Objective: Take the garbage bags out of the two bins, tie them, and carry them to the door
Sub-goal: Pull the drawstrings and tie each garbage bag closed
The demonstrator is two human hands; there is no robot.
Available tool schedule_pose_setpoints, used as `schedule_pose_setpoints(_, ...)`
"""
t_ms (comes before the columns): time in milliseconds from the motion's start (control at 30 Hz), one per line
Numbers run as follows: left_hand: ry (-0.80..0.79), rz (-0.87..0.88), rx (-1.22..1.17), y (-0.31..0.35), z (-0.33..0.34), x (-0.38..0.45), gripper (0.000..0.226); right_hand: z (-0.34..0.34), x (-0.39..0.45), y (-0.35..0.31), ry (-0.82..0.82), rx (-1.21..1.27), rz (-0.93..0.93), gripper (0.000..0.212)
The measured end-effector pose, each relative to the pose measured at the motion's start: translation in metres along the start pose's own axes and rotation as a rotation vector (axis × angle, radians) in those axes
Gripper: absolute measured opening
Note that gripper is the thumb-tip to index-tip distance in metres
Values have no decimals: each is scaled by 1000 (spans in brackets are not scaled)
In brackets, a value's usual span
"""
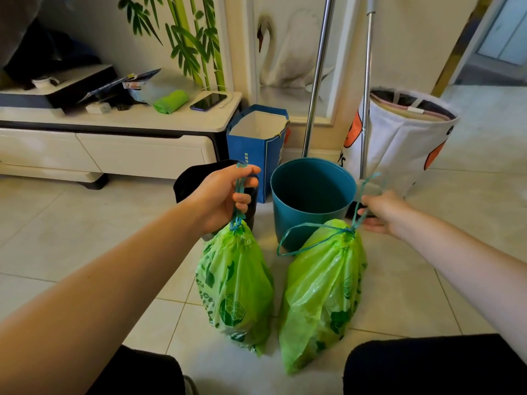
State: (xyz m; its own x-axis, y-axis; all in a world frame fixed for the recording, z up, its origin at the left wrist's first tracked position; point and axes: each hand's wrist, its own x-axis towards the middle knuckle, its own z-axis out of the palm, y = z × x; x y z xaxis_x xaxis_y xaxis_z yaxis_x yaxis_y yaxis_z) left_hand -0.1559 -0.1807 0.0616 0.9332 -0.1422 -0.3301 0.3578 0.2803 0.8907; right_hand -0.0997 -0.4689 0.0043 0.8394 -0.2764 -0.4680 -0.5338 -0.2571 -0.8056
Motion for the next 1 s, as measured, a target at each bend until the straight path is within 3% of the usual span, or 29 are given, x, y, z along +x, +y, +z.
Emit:
schedule_pose_setpoints(100, -8, 4, -4, 1, 0, -1, 13, 17, -25, -14, -69, -91, -415, 30)
schedule_pose_setpoints(200, -1, 13, 4, 1, 1, -2, 12, 41, -64, -19, -402, 76, -494, 30)
schedule_pose_setpoints(267, 3, 15, 14, 1, 1, -3, 12, 57, -83, -15, -568, 9, -542, 22)
schedule_pose_setpoints(333, 4, 16, 24, 0, 1, -4, 13, 69, -92, -7, -630, -187, -651, 10)
schedule_pose_setpoints(400, 5, 20, 32, 0, 0, -5, 14, 73, -93, 4, -604, -537, -855, 6)
schedule_pose_setpoints(500, 0, 27, 26, 1, -2, -6, 16, 74, -85, 25, -573, -1179, -1119, 20)
schedule_pose_setpoints(567, -2, 28, 17, 2, -4, -7, 16, 76, -76, 37, -510, -1454, -1157, 32)
schedule_pose_setpoints(633, -1, 28, 12, 2, -6, -8, 16, 77, -69, 42, -416, -1565, -1188, 37)
schedule_pose_setpoints(800, 0, 30, 5, 3, -8, -8, 17, 70, -56, 37, -270, -1625, -1149, 38)
schedule_pose_setpoints(1000, -2, 39, 16, 2, -6, -6, 18, 62, -57, 12, -335, -1392, -951, 15)
